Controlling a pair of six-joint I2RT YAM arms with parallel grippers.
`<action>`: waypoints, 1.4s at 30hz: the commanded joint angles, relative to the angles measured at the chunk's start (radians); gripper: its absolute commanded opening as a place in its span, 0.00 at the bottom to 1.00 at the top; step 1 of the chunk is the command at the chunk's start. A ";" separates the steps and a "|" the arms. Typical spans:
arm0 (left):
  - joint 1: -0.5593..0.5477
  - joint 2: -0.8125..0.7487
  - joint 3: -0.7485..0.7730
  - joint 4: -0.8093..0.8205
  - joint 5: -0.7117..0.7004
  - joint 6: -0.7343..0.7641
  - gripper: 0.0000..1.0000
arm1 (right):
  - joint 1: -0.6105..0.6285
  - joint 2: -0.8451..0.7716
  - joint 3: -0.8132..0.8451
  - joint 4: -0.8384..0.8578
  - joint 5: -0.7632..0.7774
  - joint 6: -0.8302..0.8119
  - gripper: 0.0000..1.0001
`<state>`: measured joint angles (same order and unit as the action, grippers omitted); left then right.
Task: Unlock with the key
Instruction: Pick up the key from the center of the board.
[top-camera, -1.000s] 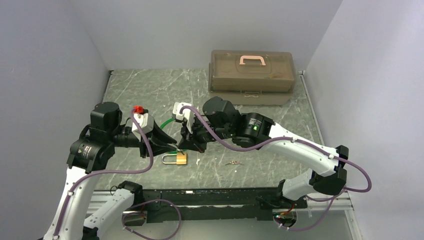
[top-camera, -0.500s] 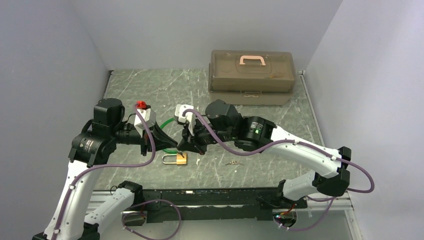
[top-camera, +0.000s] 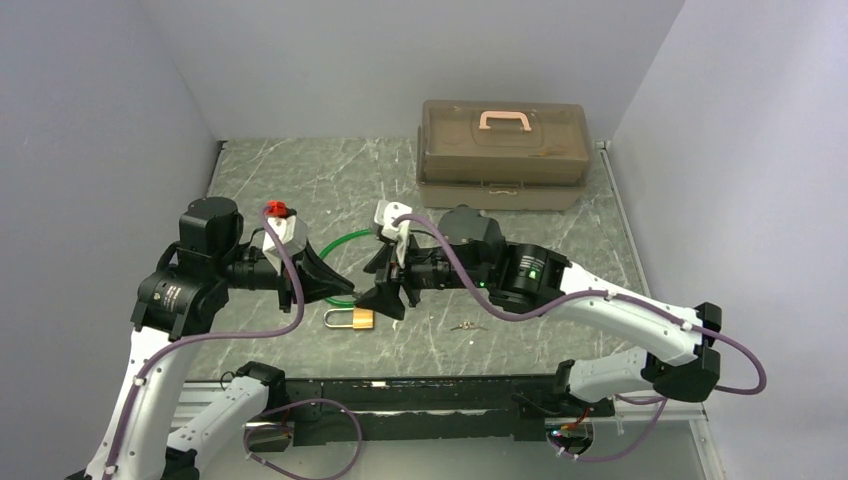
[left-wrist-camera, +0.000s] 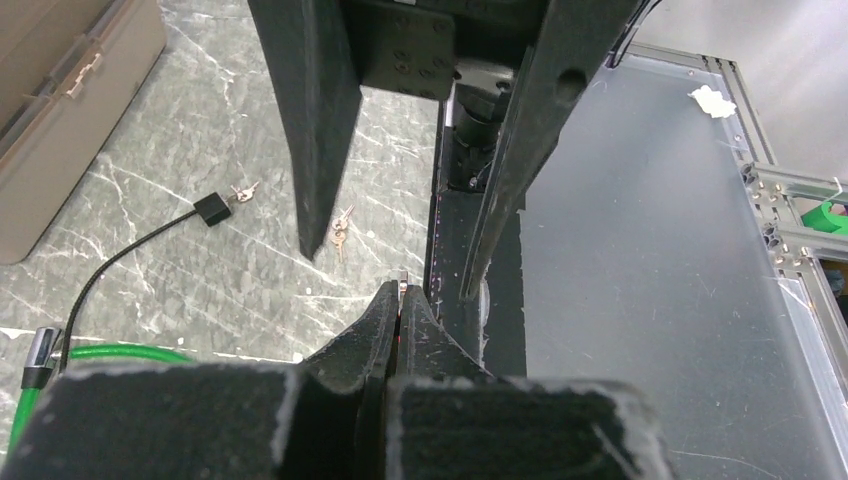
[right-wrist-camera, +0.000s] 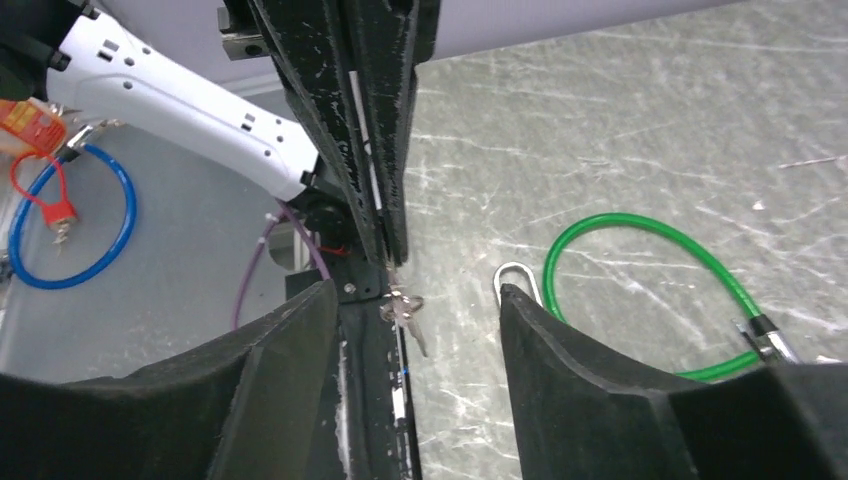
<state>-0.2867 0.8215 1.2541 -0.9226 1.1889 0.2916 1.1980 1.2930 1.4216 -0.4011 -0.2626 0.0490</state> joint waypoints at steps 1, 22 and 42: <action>0.001 -0.006 0.032 0.038 0.025 -0.042 0.00 | -0.023 -0.096 -0.060 0.176 0.036 0.039 0.64; 0.003 -0.013 0.042 0.091 0.059 -0.112 0.00 | -0.171 -0.083 -0.246 0.585 -0.448 0.330 0.48; 0.012 -0.022 0.044 0.134 0.077 -0.153 0.00 | -0.172 -0.040 -0.278 0.664 -0.472 0.389 0.25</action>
<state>-0.2810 0.8062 1.2629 -0.8272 1.2343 0.1612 1.0256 1.2411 1.1309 0.1871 -0.7033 0.4160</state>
